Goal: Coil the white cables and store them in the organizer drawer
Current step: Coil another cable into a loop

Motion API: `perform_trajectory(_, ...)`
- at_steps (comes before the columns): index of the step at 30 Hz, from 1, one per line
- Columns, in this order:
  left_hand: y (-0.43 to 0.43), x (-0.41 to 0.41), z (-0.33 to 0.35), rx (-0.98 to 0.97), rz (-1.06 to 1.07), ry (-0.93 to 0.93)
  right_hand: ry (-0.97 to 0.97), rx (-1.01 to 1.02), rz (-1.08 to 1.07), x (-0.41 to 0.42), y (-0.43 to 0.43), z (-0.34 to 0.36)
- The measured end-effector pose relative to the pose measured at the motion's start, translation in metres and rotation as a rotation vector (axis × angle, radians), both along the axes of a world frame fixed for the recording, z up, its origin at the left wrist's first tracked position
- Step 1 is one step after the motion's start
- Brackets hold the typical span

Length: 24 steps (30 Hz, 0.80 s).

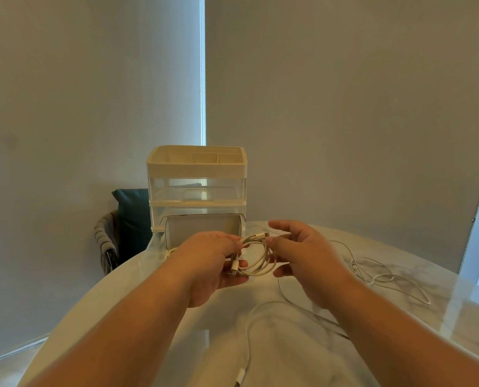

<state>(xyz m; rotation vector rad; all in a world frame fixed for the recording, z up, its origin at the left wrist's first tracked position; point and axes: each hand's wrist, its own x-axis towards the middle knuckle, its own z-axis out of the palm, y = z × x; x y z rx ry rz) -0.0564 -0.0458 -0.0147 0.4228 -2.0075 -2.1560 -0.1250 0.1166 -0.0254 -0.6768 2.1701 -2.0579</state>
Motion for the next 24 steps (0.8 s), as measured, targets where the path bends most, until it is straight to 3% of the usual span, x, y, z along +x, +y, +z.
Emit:
perform_trajectory(5,-0.003,0.004,0.002,-0.102,-0.031,-0.036,-0.009,0.016,0.150,0.005,0.000,-0.001)
perform_trajectory(10,-0.014,0.005,0.000,-0.126,-0.037,-0.058,0.068,0.232,0.311,0.003,0.007,-0.002)
perform_trajectory(14,-0.015,0.004,-0.002,-0.152,-0.024,-0.076,0.142,0.321,0.249,0.002,0.005,-0.005)
perform_trajectory(19,-0.017,0.002,-0.001,-0.094,-0.057,-0.067,0.100,0.241,0.283,0.002,0.005,-0.004)
perform_trajectory(24,-0.014,0.003,0.000,-0.092,-0.036,-0.054,-0.127,0.038,0.227,0.003,0.004,0.002)
